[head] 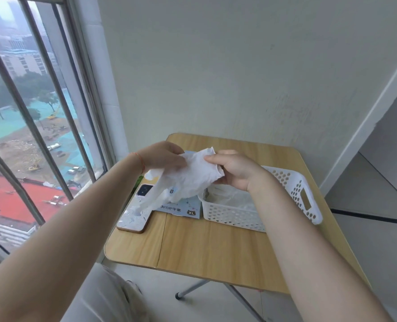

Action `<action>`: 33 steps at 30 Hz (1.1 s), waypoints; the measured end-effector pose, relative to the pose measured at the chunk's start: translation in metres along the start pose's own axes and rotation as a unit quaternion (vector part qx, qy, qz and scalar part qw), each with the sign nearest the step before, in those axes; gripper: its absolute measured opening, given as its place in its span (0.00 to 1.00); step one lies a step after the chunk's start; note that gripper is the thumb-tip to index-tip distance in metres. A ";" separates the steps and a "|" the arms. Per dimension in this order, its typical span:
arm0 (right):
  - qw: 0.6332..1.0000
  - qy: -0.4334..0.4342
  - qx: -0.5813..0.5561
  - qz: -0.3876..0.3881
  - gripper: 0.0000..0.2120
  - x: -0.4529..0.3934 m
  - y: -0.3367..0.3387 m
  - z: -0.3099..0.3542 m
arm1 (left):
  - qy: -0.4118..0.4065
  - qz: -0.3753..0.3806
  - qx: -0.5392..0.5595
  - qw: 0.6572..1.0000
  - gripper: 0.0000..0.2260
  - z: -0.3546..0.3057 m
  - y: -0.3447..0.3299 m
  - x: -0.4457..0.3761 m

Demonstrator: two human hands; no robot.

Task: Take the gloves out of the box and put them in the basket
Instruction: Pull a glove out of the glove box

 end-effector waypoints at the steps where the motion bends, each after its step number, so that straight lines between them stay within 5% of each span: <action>1: 1.000 -0.002 0.000 -0.004 0.06 -0.003 0.001 -0.002 | 0.003 -0.007 -0.019 1.000 0.13 -0.002 0.002 -0.006; 9: 0.997 -0.044 -0.004 -0.067 0.03 0.000 0.040 -0.021 | -0.058 -0.080 -0.186 0.978 0.06 -0.044 -0.009 -0.046; 16: 0.984 -0.070 0.080 -0.145 0.10 0.007 0.093 -0.049 | -0.157 -0.167 -0.099 0.968 0.07 -0.057 -0.057 -0.033; 25: 0.963 -0.101 0.175 -0.177 0.12 0.033 0.139 -0.057 | -0.178 -0.110 -0.236 0.949 0.12 -0.077 -0.111 -0.032; 30: 0.933 -0.152 0.272 -0.181 0.24 0.044 0.164 -0.067 | -0.171 -0.054 -0.310 0.934 0.16 -0.083 -0.142 -0.037; 33: 0.911 -0.166 0.338 -0.167 0.19 0.046 0.162 -0.069 | -0.133 0.001 -0.317 0.939 0.18 -0.072 -0.157 -0.042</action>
Point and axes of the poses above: each hand's wrist, its own x-axis away from the middle knuckle, its own y-axis out of the back of the hand, z = x × y, the point moved 9 cm from there along -x, towards the middle knuckle, and after that the axes turned 5 degrees about y, right-handed, at the moved point
